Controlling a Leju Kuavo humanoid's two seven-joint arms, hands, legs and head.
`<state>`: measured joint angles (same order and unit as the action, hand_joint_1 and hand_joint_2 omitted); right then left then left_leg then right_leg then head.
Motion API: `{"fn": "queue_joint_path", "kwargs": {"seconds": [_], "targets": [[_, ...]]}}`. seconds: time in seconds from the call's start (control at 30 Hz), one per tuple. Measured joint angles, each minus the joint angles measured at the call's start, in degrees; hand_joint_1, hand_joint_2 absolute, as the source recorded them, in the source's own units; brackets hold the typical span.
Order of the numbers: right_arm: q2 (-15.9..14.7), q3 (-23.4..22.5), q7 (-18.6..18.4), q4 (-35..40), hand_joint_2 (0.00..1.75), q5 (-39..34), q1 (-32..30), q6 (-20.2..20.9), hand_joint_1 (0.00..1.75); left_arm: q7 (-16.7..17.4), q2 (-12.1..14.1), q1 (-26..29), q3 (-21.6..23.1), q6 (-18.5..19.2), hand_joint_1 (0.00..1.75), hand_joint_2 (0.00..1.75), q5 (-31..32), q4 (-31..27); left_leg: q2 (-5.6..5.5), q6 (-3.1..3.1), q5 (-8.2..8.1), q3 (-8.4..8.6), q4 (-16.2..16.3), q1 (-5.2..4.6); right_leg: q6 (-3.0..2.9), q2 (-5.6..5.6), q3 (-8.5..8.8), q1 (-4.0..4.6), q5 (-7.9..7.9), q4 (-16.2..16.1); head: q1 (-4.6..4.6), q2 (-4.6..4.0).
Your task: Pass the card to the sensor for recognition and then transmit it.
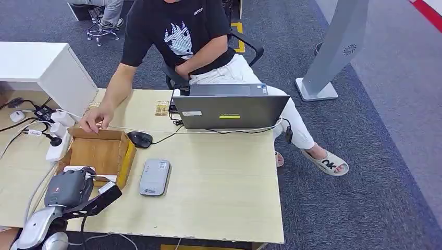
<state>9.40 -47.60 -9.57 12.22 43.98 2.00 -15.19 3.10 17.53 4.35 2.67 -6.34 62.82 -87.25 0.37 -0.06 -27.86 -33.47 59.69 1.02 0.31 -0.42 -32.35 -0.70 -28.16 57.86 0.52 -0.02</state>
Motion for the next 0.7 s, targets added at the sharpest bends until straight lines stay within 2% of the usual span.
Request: {"fn": "queue_joint_path", "kwargs": {"seconds": [0.23, 0.43, 0.53, 0.7], "targets": [[0.0, 0.0, -0.02, 0.0, 1.75, 0.02, 0.0, -0.07, 0.0, 0.0, 0.0, 0.0, 0.02, -0.11, 1.75, 1.75, 0.0, 0.0, 0.0, 0.0, 0.0, 0.0, 0.0, 0.0, 0.0, 0.0, 0.0, 0.0, 0.0, 0.0, 0.0, 0.0], [0.0, -0.02, 0.0, 0.0, 1.75, 0.57, 0.01, -0.06, 0.0, -0.43, -0.15, -0.61, 0.07, -1.85, 1.75, 1.75, 0.22, -0.02, 0.0, 0.0, 0.0, 0.0, 0.0, 0.0, 0.0, 0.0, 0.0, 0.0, 0.0, 0.0, 0.0, 0.0], [0.0, -0.02, 0.04, 0.0, 1.75, 1.05, 0.02, -0.07, 0.0, -1.49, -0.46, -1.63, 0.09, -3.5, 1.75, 1.75, 0.33, -0.02, -0.01, 0.0, 0.0, 0.01, 0.01, 0.0, 0.0, -0.01, 0.0, 0.0, 0.0, 0.0, 0.0, 0.0], [-0.04, -0.02, 0.13, 0.0, 1.75, 1.72, 0.09, -0.09, 0.0, -3.8, -0.92, -4.7, 0.09, -8.62, 1.75, 1.75, -0.33, -0.94, -0.02, 0.0, 0.03, 0.01, 0.01, 0.0, 0.01, -0.02, 0.01, 0.0, 0.02, 0.0, -0.02, 0.0]]}}
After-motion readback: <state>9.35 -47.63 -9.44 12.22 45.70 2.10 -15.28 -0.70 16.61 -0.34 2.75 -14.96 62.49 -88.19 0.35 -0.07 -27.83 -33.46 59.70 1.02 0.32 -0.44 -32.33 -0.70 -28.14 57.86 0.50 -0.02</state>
